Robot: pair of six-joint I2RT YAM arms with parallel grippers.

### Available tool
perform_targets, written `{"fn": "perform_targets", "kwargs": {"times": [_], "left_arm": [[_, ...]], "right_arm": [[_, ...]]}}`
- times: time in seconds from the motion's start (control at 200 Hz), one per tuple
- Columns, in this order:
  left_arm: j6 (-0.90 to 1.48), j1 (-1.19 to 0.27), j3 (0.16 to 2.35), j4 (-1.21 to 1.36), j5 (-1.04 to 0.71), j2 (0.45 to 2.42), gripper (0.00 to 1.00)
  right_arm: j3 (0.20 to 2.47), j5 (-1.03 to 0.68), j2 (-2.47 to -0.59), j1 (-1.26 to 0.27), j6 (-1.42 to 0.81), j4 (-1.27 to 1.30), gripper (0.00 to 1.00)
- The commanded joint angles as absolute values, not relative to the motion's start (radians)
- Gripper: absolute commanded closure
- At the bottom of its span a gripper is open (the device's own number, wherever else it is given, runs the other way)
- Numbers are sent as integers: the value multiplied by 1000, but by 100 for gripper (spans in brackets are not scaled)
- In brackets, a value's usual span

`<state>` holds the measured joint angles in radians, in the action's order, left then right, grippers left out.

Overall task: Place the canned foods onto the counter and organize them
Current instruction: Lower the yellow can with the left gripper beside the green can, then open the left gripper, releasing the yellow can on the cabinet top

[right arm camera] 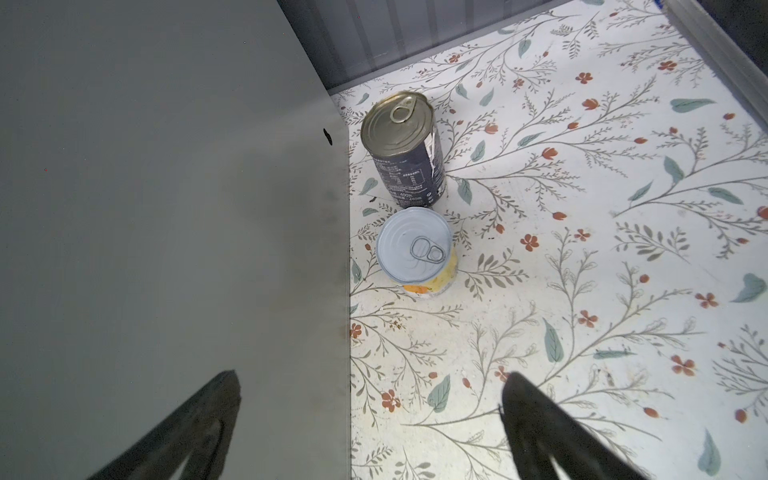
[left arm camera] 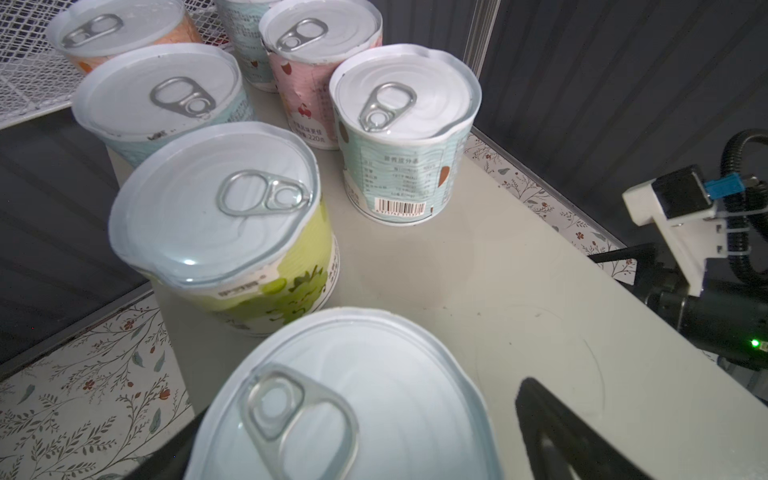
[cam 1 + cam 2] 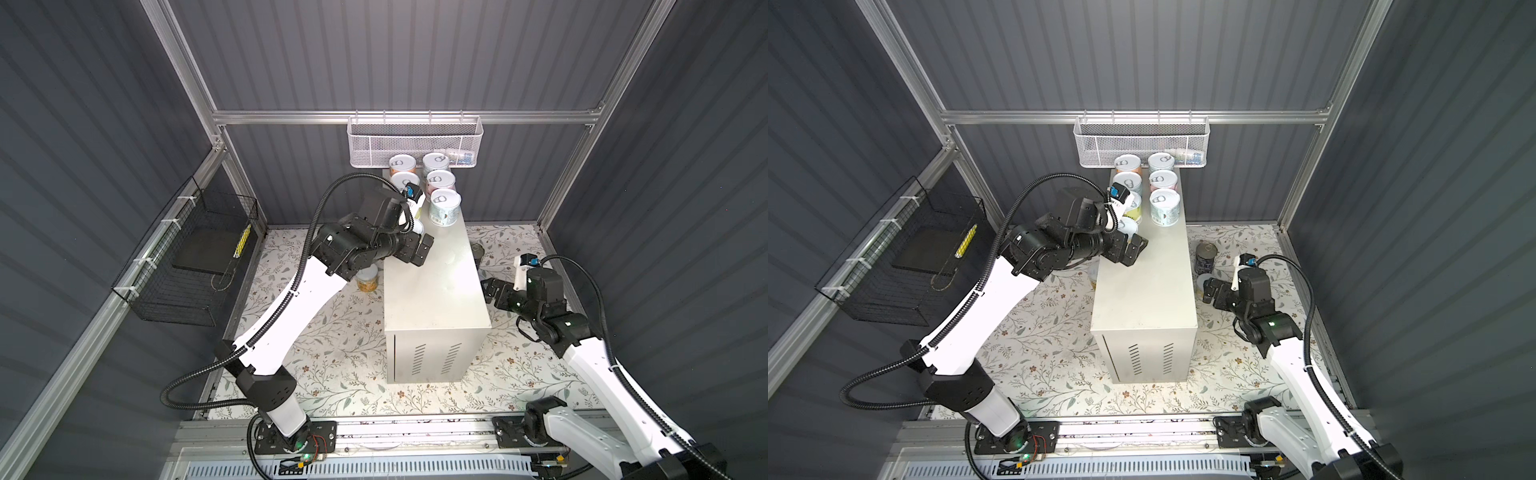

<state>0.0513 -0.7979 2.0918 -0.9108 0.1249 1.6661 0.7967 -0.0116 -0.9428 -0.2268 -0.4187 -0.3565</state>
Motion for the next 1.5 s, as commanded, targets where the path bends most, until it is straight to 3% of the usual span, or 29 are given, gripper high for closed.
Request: {"fn": "perform_targets", "kwargs": {"times": [0.0, 0.545, 0.921, 1.286, 1.496], "left_arm": [[40, -806, 2077, -889, 125, 1637, 0], [21, -804, 1994, -925, 153, 1563, 1], [29, -804, 1922, -935, 146, 1506, 25], [14, -776, 1897, -907, 142, 1510, 34], [23, -749, 1880, -893, 114, 1502, 34]], "right_arm": [[814, -2, -931, -224, -405, -369, 1], [820, -19, -932, -224, -410, -369, 1], [822, -20, -937, -224, -413, -372, 1], [822, -17, -941, -224, -413, -370, 1], [822, -13, -947, -224, -407, -369, 1]]}}
